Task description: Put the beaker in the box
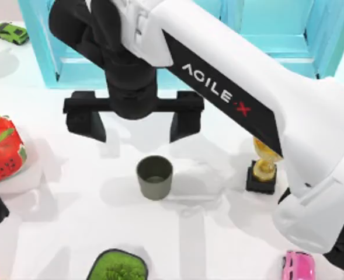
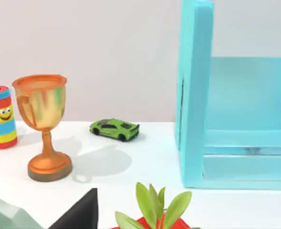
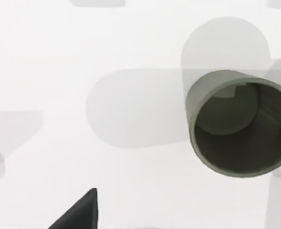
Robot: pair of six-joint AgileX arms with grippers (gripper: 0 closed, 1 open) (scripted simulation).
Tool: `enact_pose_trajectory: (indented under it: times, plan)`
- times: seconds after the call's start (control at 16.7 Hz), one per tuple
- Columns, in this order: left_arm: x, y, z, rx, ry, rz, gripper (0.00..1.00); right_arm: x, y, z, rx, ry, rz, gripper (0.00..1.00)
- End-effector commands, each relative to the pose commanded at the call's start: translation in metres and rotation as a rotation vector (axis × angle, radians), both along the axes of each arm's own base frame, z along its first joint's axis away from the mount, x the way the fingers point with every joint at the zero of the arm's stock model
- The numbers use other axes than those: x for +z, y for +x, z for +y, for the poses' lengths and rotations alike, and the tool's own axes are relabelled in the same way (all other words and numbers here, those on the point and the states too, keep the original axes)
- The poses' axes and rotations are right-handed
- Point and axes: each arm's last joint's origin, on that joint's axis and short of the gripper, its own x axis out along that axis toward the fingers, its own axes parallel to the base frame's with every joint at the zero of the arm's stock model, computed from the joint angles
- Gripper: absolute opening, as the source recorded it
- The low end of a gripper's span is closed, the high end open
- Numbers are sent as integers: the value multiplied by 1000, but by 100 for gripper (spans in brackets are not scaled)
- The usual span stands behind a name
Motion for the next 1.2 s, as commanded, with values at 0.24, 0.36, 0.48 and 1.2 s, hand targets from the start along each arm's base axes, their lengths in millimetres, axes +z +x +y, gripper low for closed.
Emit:
enact_pose_trajectory:
  times: [0.24, 0.36, 0.48, 1.2]
  plan:
    - [0, 0, 0, 0, 0, 0, 100, -13, -1, 5, -12, -20, 31, 100]
    - [0, 0, 0, 0, 0, 0, 100, -13, -1, 5, -12, -20, 31, 100]
    - [0, 0, 0, 0, 0, 0, 100, -13, -1, 5, -12, -20, 31, 100]
    - [0, 0, 0, 0, 0, 0, 100, -85, 11, 10, -13, -27, 36, 100]
